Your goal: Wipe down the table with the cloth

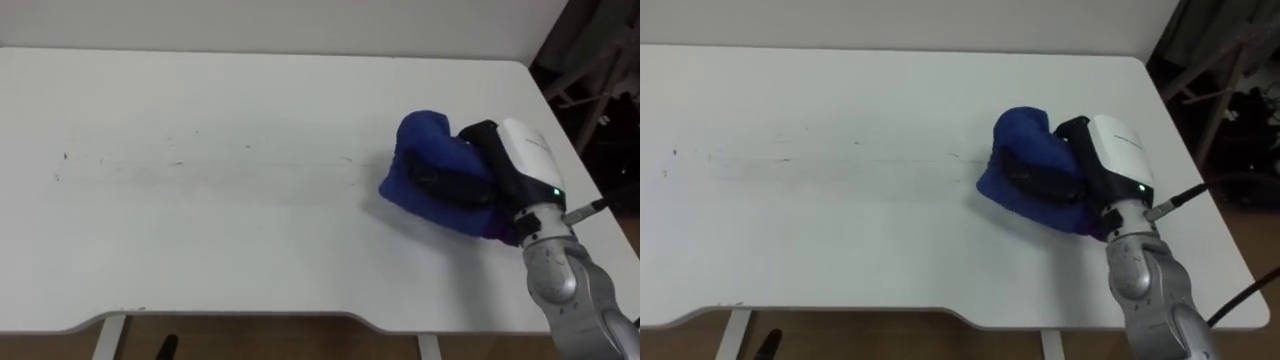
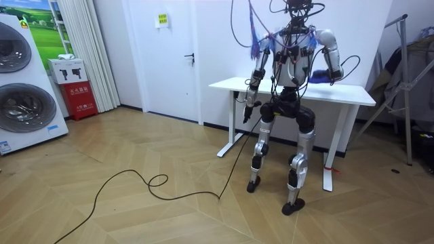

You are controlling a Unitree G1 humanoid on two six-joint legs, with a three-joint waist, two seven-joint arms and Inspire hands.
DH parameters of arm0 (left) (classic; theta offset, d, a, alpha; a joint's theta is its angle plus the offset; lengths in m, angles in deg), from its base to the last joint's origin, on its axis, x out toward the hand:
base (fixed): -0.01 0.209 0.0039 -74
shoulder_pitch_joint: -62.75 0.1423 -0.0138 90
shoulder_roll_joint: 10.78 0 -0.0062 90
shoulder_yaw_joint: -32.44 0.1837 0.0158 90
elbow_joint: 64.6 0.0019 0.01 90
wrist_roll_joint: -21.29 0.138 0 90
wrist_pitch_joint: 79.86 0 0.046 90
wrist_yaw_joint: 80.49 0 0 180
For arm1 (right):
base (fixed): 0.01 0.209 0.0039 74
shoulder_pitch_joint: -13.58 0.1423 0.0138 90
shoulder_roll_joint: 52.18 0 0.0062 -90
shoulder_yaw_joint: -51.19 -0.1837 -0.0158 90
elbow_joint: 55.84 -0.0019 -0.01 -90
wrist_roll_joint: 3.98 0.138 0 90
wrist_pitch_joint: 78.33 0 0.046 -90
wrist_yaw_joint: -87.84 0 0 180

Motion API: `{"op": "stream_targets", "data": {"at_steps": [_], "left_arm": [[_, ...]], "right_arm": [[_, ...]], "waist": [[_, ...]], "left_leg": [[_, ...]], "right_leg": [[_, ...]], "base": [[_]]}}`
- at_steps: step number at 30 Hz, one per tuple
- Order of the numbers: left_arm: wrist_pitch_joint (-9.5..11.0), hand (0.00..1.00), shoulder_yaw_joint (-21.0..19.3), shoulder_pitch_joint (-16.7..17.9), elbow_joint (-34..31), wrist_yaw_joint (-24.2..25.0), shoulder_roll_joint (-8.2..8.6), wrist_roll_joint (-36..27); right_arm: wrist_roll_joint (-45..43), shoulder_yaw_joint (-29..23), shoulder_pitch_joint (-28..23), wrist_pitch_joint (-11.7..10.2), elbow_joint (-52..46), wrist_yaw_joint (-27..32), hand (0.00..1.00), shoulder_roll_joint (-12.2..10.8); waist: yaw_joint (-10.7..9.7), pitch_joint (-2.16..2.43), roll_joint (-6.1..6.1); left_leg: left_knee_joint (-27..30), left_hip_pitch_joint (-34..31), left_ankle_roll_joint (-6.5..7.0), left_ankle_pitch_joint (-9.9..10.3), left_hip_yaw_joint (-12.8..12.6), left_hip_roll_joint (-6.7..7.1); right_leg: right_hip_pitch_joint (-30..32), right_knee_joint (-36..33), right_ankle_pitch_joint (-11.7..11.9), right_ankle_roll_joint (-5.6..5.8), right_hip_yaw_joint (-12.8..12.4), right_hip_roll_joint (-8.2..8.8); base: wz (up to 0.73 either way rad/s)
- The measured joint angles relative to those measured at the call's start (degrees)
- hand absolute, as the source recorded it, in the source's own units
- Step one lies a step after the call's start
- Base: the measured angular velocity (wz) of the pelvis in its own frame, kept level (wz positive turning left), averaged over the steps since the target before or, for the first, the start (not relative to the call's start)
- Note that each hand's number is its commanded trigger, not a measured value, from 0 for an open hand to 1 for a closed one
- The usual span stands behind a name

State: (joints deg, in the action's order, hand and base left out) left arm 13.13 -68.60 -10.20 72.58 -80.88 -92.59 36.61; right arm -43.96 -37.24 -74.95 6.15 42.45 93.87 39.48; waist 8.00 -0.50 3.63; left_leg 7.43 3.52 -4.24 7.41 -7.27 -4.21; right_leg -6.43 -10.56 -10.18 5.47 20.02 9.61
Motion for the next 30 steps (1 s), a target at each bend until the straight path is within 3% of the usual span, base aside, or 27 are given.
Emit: {"op": "stream_targets", "data": {"at_steps": [7,16,23,28,30], "left_arm": [[0.02,0.00,-0.08,-0.07,0.00,0.01,-0.06,0.02],[0.36,0.00,-2.40,0.87,0.01,-0.09,-0.16,0.03],[0.67,0.00,-3.40,1.33,0.00,0.05,-0.15,0.09],[0.66,0.00,-4.01,1.96,-0.11,0.03,-0.24,0.01],[0.66,0.00,-4.02,1.97,-0.14,0.03,-0.25,-0.05]], "right_arm": [[0.21,-1.09,0.00,-0.09,-0.01,0.10,0.00,0.02],[2.59,-9.66,-0.44,-3.31,-0.05,3.85,0.00,0.02],[11.11,-17.03,-0.45,-3.29,-0.15,6.99,0.00,0.94],[12.77,-19.47,-1.42,-3.17,0.50,9.18,0.00,1.30],[13.81,-19.87,-3.32,-3.18,0.86,9.93,0.00,1.34]], "waist": [[-0.55,0.22,0.31],[-2.63,0.30,0.27],[-4.92,0.41,0.28],[-6.50,0.61,0.57],[-6.67,0.48,0.80]], "left_leg": [[0.06,0.09,0.00,0.00,0.10,0.00],[0.42,0.16,0.00,0.00,0.30,0.00],[0.31,-0.04,0.00,0.00,-0.07,-0.02],[0.32,0.38,0.00,-0.01,-0.75,-0.01],[0.29,1.22,0.00,0.00,-0.76,-0.01]], "right_leg": [[-0.03,-0.01,0.00,0.00,0.23,0.00],[-0.16,-0.09,0.00,0.00,0.41,0.03],[0.42,-0.11,0.00,0.00,0.10,0.03],[0.10,-0.11,0.01,-0.01,-1.01,0.03],[-0.55,-0.04,0.00,-0.01,-0.99,0.03]], "base": [[0.00],[0.02],[-0.02],[-0.08],[0.00]]}}
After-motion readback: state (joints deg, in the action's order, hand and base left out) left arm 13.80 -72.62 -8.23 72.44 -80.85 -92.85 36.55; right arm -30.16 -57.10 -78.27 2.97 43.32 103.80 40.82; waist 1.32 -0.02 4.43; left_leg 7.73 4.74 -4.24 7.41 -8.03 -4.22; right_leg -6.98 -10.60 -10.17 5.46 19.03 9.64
